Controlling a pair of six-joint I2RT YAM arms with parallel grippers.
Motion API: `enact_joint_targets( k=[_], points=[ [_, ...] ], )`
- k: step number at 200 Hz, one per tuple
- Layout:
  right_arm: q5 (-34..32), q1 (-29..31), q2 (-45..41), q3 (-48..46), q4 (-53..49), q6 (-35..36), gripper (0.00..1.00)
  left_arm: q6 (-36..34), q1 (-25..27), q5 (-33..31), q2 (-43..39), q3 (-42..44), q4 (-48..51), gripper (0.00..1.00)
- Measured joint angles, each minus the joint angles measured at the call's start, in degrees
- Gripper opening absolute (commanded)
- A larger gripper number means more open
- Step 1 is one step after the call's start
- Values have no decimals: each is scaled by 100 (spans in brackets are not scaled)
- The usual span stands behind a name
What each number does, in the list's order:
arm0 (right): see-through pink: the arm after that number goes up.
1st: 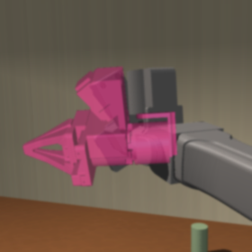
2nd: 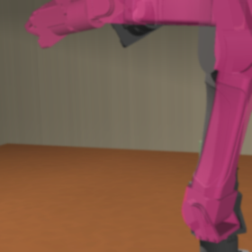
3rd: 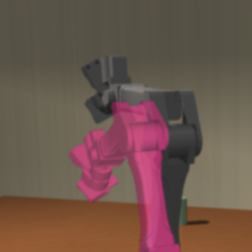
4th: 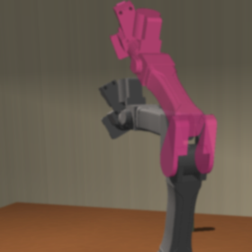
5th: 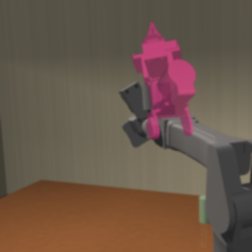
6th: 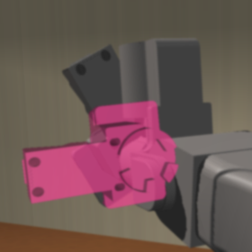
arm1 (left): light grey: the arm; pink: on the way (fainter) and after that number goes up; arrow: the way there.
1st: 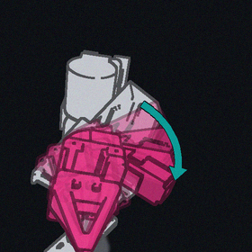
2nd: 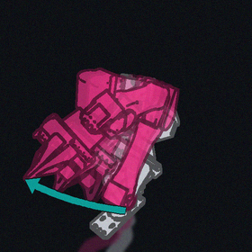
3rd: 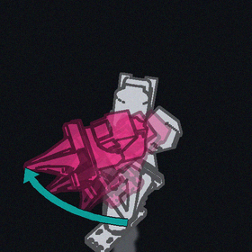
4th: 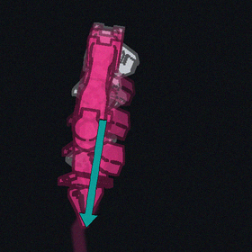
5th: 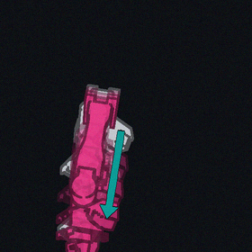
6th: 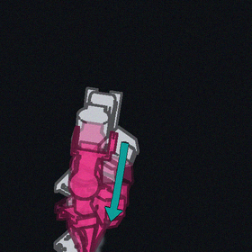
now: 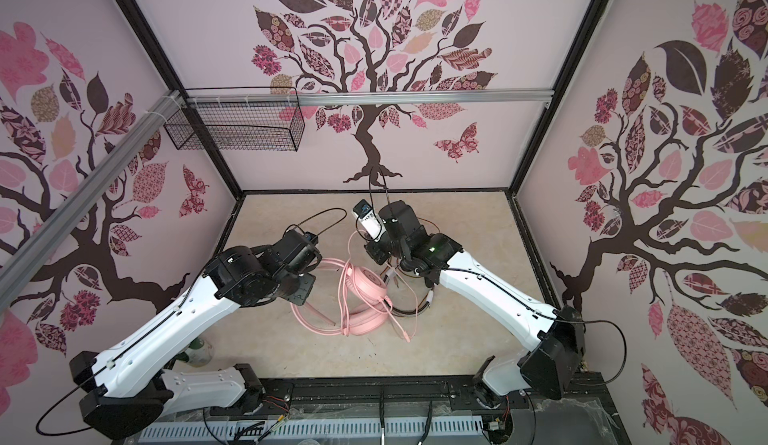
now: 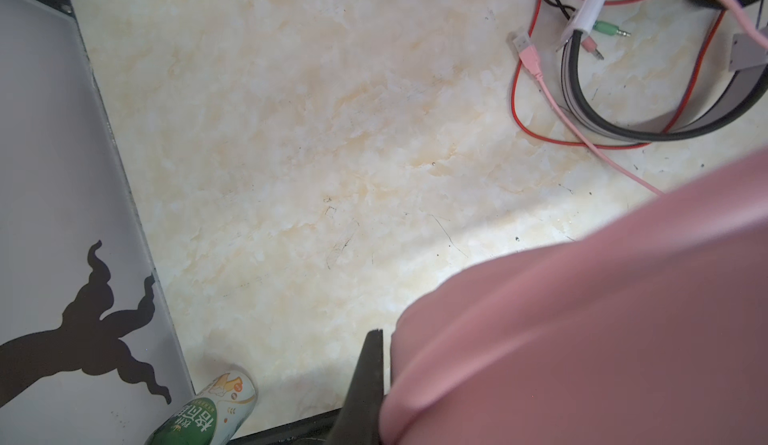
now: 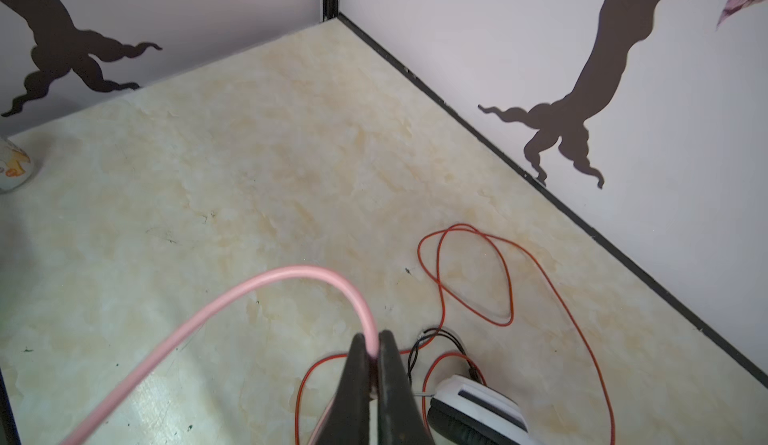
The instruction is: Wrap the headphones
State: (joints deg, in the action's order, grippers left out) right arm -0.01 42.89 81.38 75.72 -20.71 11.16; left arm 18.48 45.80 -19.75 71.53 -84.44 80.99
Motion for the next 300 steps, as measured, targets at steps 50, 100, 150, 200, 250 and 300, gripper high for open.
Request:
enact_joint_targets(
  k=[50,100,150,200,250,300],
  points=[
    [420,-177,-256,-1128,313,-269,72,264,-1360,-7,-2,-730,240,0],
    [726,-177,-1353,-2371,310,-634,74,511,-2409,-57,249,-1438,376,0],
    [1174,-177,-1338,-2940,579,-968,68,581,-2599,0,437,-1576,422,0],
    [1694,-92,-114,-2632,1394,-1237,66,581,-2599,46,444,-1637,439,0],
    [1698,-4,1224,-1805,1821,-1224,62,588,-2601,96,444,-1637,439,0],
    [1661,2,2111,-1532,2004,-1158,6,667,-2601,225,444,-1637,402,0]
  ],
)
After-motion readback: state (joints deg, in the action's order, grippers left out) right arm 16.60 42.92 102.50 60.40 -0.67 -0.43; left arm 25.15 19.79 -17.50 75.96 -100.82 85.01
